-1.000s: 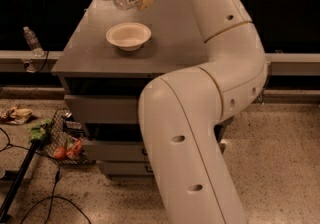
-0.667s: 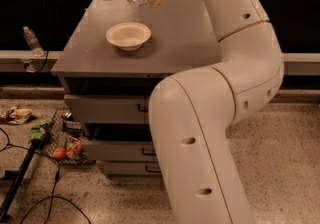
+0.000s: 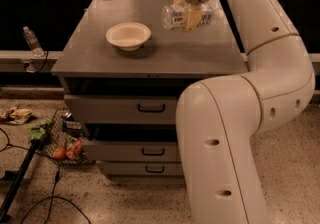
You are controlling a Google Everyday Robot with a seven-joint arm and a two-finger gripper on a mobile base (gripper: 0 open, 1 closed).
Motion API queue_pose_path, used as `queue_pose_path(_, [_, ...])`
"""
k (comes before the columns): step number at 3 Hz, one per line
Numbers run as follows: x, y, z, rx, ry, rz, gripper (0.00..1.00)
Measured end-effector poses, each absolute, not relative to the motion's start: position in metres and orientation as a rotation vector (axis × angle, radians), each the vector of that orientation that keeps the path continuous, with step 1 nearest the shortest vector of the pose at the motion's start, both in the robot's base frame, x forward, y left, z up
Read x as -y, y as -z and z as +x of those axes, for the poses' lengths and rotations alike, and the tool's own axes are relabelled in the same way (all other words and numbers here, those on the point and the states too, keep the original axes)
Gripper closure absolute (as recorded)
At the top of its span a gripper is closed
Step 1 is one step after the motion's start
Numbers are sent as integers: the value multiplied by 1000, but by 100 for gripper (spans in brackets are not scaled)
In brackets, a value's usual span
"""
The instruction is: Pick blue plastic bottle from paper bowl and place on counter
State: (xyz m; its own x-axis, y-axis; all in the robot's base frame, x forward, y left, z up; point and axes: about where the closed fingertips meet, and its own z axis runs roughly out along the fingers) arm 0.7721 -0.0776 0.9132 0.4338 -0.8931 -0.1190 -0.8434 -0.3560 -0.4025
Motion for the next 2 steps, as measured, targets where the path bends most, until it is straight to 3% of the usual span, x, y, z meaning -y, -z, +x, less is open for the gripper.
queue_pose_path(1, [95, -884, 768, -1558, 100, -2293, 76])
queue_pose_path(2, [80, -861, 767, -1539, 42, -2354, 54])
